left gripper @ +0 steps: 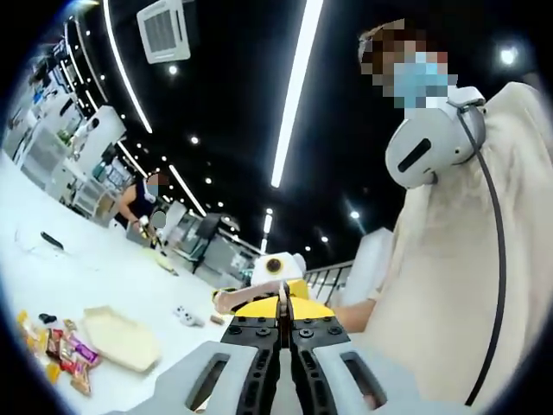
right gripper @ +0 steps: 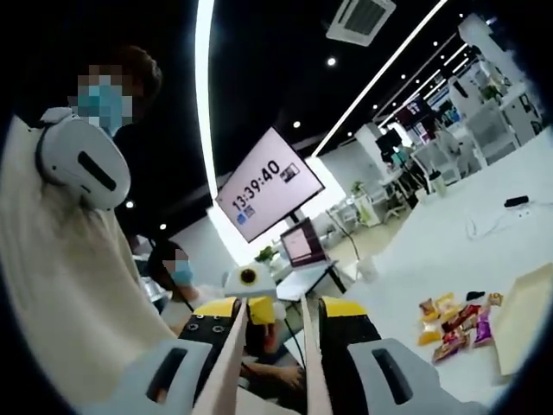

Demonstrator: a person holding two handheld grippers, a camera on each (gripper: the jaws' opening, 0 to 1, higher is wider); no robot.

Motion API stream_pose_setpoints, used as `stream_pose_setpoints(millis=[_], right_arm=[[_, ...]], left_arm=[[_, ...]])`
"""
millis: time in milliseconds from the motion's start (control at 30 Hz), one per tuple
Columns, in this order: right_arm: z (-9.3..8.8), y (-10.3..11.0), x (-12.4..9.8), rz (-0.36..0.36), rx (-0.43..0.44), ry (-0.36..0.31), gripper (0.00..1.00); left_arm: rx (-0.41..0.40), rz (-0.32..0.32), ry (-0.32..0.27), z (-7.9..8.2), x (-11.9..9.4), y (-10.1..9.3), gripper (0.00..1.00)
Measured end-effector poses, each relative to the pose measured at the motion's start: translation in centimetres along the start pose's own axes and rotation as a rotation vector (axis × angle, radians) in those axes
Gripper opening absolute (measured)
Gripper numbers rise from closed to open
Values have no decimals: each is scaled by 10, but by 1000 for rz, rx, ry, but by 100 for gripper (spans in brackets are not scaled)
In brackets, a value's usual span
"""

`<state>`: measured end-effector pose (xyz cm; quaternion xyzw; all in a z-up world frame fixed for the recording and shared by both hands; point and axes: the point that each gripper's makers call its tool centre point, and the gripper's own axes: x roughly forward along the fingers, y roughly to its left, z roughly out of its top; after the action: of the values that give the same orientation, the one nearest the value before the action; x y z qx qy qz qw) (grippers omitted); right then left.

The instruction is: Place the target food into the container with the food tongs after gripping and lifting it, then release it inside without dropping or visibly crushing the food.

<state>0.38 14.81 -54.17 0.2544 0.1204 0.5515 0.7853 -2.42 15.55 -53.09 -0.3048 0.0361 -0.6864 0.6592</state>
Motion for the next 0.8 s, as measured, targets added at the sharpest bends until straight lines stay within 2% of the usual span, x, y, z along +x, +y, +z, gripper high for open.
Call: stream_pose_setpoints(millis=[400, 633, 700, 800], right_arm=[[-2, 7, 3, 26, -2, 15, 30], [-4, 9, 5, 27, -30, 61, 29], [-7, 10, 4, 34, -6, 88, 28], [-7, 12, 5, 34, -31, 91, 27]], left_arm=[[-15, -6, -10, 0, -1, 0, 0], [-28, -11, -18, -1, -2, -1, 0], [-29, -10, -10, -3, -2, -2, 0], [-33, -3, -16, -3, -3, -2, 0]])
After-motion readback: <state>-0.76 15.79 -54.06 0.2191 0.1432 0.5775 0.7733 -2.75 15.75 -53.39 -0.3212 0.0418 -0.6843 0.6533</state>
